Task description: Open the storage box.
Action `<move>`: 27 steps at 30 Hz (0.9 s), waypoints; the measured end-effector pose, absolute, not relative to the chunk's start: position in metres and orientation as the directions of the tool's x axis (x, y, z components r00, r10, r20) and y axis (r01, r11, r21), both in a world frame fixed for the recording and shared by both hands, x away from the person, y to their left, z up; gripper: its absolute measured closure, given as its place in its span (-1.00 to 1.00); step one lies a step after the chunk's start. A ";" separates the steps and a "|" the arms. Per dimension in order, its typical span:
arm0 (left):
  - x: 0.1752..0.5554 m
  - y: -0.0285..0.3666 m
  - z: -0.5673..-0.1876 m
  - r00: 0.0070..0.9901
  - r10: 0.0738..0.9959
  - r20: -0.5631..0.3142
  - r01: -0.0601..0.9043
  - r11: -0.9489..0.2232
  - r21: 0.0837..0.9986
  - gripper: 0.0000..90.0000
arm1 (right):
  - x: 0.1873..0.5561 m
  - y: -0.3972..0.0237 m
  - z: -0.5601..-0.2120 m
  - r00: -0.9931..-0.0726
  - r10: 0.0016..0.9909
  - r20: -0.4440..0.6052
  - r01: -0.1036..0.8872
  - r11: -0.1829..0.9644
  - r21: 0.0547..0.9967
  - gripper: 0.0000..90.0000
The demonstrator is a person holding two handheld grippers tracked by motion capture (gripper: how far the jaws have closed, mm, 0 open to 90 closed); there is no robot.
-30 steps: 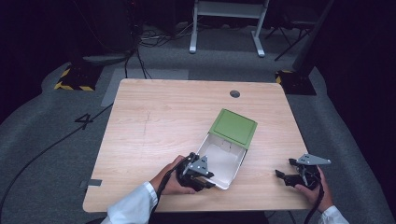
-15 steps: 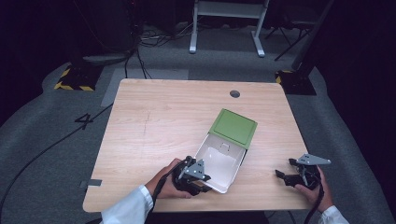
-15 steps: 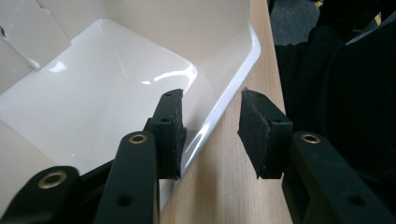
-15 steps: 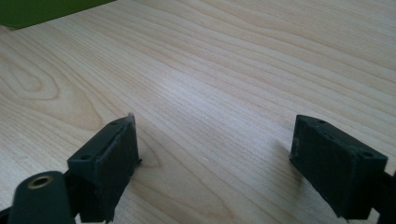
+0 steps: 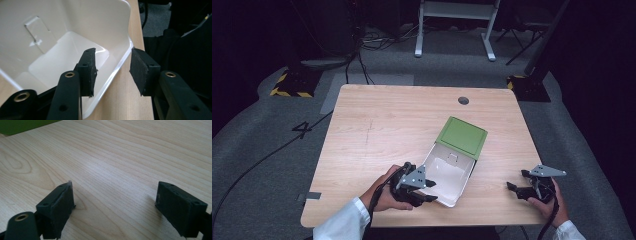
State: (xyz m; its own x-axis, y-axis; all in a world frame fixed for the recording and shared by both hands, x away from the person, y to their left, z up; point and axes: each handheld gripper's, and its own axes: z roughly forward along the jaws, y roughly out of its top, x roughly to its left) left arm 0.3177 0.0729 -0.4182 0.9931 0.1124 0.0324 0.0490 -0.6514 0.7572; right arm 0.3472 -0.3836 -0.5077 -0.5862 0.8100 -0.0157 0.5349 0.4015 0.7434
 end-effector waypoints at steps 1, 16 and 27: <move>0.318 0.074 -0.417 0.993 0.116 0.028 0.054 -0.644 0.763 0.24 | 0.347 -0.384 -0.508 -0.586 0.810 -0.016 0.535 0.401 0.743 -0.66; 0.323 0.103 -0.400 0.968 0.231 0.094 0.073 -0.624 0.778 -0.07 | 0.347 -0.384 -0.508 -0.586 0.810 -0.016 0.535 0.401 0.743 -0.66; 0.326 0.126 -0.395 0.917 0.367 0.156 0.119 -0.625 0.772 -0.42 | 0.347 -0.384 -0.508 -0.586 0.810 -0.015 0.535 0.401 0.743 -0.66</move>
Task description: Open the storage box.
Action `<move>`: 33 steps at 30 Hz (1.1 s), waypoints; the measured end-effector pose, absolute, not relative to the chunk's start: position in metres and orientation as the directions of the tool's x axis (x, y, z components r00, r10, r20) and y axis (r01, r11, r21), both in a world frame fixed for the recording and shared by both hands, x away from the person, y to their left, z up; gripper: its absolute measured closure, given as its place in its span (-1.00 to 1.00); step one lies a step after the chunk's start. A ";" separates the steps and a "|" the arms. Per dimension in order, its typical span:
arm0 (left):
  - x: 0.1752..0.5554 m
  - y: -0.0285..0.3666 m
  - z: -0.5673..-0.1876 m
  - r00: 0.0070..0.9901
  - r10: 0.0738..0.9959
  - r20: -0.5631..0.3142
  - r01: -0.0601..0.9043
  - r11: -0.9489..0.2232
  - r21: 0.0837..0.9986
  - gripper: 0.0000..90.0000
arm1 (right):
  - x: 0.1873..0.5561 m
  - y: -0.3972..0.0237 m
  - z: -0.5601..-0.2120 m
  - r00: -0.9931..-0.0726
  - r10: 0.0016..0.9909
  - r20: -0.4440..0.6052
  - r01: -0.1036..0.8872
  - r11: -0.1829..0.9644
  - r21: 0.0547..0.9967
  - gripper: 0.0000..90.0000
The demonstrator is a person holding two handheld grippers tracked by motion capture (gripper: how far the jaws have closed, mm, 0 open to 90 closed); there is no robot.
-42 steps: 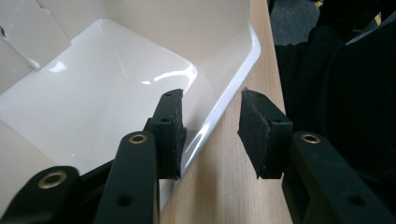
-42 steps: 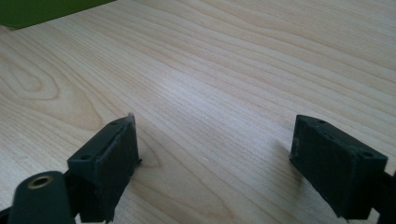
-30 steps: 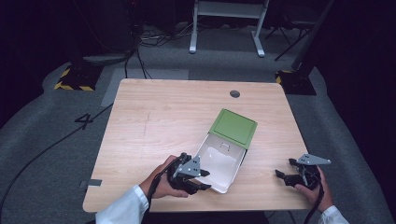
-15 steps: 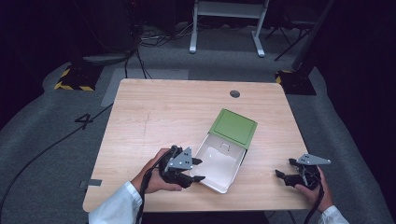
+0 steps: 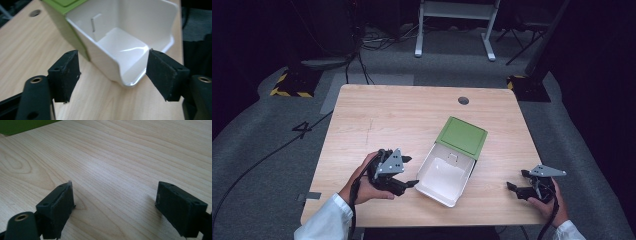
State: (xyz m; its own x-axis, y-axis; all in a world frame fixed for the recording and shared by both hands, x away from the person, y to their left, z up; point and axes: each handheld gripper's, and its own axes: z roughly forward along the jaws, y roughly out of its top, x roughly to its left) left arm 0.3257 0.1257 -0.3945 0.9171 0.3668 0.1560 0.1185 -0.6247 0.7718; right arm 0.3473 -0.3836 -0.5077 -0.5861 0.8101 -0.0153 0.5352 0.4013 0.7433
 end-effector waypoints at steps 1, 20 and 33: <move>0.326 0.126 -0.395 0.917 0.367 0.156 0.119 -0.625 0.772 -0.44 | 0.347 -0.384 -0.508 -0.586 0.810 -0.015 0.535 0.401 0.743 -0.66; 0.332 0.171 -0.415 0.827 0.519 0.217 0.220 -0.654 0.724 -0.60 | 0.347 -0.384 -0.508 -0.586 0.810 -0.014 0.536 0.401 0.743 -0.66; 0.332 0.200 -0.439 0.783 0.588 0.203 0.310 -0.652 0.692 -0.59 | 0.347 -0.384 -0.508 -0.587 0.810 -0.014 0.536 0.401 0.743 -0.67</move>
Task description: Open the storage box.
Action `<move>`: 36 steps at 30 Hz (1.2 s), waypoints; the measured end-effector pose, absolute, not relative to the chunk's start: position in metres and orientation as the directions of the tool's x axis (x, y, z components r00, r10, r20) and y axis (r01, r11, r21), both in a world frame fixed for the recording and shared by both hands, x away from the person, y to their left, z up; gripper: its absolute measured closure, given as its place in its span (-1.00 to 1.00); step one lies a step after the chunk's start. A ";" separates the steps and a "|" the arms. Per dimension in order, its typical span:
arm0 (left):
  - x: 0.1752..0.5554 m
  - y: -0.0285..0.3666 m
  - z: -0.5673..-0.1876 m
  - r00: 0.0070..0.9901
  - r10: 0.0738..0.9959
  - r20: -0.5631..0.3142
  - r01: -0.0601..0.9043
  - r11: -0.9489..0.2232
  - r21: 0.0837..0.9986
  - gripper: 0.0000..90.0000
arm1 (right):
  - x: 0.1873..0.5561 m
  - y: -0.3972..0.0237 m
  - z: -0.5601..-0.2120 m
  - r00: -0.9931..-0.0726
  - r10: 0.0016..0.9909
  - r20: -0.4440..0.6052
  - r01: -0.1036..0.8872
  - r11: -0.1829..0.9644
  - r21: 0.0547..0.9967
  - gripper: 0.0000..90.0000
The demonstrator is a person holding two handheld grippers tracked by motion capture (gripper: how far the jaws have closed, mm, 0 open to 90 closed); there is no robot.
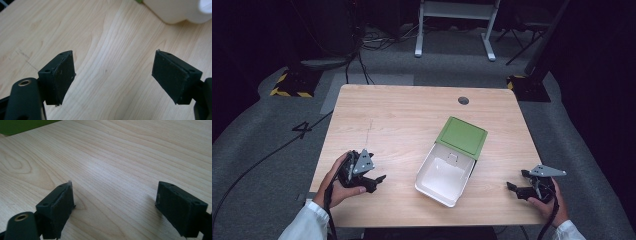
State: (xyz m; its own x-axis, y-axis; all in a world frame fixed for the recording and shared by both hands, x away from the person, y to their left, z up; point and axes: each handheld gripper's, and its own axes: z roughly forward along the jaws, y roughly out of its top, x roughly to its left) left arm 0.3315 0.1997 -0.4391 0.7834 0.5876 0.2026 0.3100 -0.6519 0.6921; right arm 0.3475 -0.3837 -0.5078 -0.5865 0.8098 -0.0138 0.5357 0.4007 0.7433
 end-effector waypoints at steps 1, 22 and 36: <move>0.331 0.203 -0.445 0.780 0.593 0.198 0.325 -0.655 0.682 -0.59 | 0.347 -0.384 -0.508 -0.587 0.810 -0.014 0.536 0.401 0.743 -0.67; 0.321 0.232 -0.488 0.712 0.695 0.105 0.451 -0.567 0.689 -0.62 | 0.348 -0.383 -0.508 -0.581 0.814 -0.016 0.538 0.398 0.743 -0.67; 0.323 0.244 -0.507 0.658 0.753 0.002 0.540 -0.473 0.696 -0.63 | 0.347 -0.383 -0.508 -0.584 0.812 -0.015 0.536 0.399 0.744 -0.66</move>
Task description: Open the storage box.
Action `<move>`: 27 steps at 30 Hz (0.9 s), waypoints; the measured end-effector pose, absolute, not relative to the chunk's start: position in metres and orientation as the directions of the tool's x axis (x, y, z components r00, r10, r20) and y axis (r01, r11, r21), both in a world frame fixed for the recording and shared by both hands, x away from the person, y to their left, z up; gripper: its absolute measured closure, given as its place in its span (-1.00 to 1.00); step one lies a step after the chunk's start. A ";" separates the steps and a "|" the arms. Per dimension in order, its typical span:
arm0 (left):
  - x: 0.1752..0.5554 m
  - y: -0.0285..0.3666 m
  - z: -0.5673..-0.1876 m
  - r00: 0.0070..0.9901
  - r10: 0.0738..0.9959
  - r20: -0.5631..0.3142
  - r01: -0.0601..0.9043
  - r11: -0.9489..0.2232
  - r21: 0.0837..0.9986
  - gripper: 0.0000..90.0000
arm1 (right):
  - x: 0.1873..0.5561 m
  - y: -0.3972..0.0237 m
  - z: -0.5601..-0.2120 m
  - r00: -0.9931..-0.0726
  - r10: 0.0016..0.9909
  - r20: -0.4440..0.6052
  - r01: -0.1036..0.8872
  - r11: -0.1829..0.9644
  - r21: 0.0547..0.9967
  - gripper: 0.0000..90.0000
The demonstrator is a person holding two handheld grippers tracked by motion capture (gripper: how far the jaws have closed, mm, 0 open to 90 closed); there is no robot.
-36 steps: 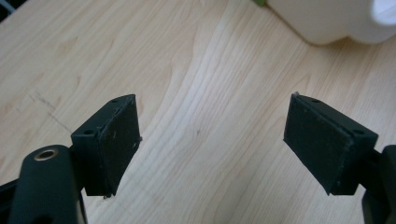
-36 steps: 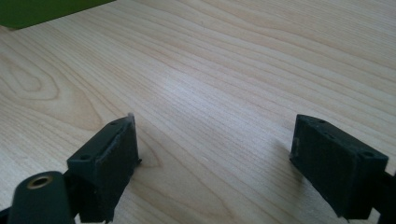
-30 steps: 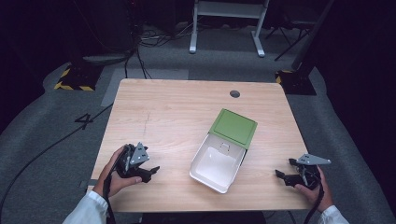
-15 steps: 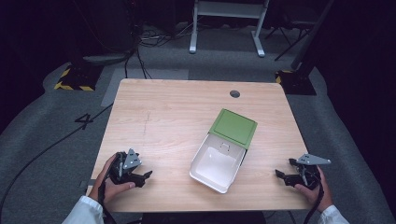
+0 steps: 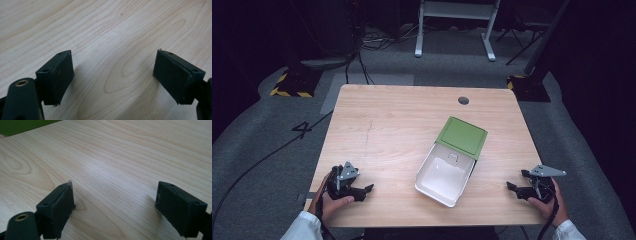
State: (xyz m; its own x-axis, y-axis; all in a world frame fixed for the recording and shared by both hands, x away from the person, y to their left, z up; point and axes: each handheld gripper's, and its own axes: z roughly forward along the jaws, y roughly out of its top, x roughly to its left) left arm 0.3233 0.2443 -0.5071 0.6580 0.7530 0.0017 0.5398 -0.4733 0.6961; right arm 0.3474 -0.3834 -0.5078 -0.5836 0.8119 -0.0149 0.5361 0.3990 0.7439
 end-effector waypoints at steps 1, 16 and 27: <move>0.323 0.245 -0.507 0.656 0.754 -0.007 0.545 -0.467 0.697 -0.63 | 0.347 -0.383 -0.508 -0.587 0.809 -0.016 0.533 0.402 0.744 -0.66; 0.324 0.244 -0.507 0.657 0.754 0.000 0.542 -0.472 0.696 -0.65 | 0.347 -0.383 -0.508 -0.585 0.811 -0.015 0.535 0.400 0.745 -0.66; 0.326 0.243 -0.507 0.658 0.753 -0.007 0.545 -0.470 0.695 -0.66 | 0.347 -0.383 -0.508 -0.587 0.810 -0.016 0.534 0.401 0.744 -0.66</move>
State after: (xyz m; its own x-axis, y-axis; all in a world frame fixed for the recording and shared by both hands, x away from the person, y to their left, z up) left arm 0.3256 0.2431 -0.5073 0.6578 0.7532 -0.0068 0.5448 -0.4695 0.6948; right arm 0.3471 -0.3830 -0.5077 -0.5868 0.8096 -0.0158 0.5339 0.4015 0.7442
